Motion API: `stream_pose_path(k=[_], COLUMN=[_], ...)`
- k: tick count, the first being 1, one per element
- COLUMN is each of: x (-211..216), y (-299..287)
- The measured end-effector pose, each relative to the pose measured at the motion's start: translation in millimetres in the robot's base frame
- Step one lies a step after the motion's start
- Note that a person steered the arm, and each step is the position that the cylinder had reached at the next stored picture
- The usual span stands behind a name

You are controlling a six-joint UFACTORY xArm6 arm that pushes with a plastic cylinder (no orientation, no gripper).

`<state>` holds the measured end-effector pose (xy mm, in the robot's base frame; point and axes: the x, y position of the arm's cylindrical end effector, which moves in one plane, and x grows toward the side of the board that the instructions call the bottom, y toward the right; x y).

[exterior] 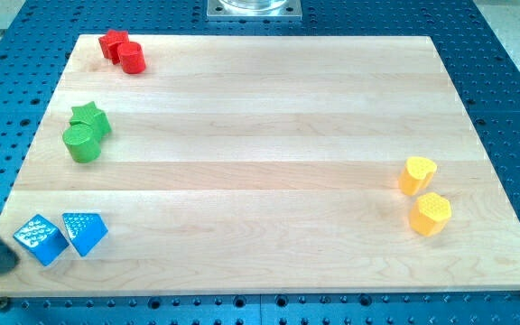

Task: Slide the blue cube bottom left to the blue triangle

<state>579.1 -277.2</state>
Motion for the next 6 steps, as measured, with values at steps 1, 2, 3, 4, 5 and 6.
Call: stream_pose_path(k=[1, 2, 3, 4, 5, 6], x=[-11, -5, 38, 40, 40, 40], y=[91, 100, 63, 69, 82, 140])
